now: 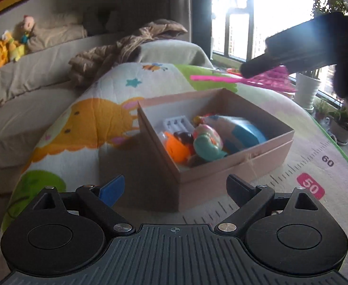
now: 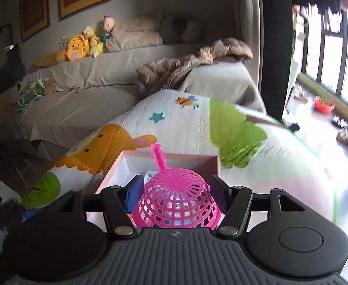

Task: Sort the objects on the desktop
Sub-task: 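Carry the pig and net scoop over the pink box while the left gripper opens, then lower the net scoop into the pink box and open the right gripper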

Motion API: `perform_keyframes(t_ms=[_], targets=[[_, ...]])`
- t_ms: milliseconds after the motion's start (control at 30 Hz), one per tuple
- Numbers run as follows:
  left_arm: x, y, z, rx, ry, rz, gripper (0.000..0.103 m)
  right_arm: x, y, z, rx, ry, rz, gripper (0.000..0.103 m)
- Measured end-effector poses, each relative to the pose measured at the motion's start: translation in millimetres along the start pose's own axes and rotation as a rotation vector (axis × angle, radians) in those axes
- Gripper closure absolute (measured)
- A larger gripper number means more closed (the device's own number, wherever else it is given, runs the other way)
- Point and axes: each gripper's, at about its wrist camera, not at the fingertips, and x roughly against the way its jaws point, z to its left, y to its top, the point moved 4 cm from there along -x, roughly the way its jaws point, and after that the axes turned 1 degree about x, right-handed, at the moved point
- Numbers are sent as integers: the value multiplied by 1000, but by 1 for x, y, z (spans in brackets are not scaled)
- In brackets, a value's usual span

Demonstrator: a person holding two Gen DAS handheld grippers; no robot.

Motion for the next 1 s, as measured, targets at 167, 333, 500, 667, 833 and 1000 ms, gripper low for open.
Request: perform_keyframes(t_ms=[167,333,500,667,833,1000], targets=[[8,-21,12,53,-17,16,6,-83,-10,11,-152,14,151,41],[6,-35,23,95,-12,32,4,-107,-24,17,-41,-185,85,44],[-1,-41,30,130,0,41,4,-98,-35,28,-32,-212,75,42],[0,-43,36,133,34,55,3,-65,-40,33,-57,-95,40,22],[-2,-41,40,156,57,81,2,-51,-46,35,-58,-87,44,49],[3,-38,34,143,52,78,2,-63,-47,39,-19,-133,40,50]])
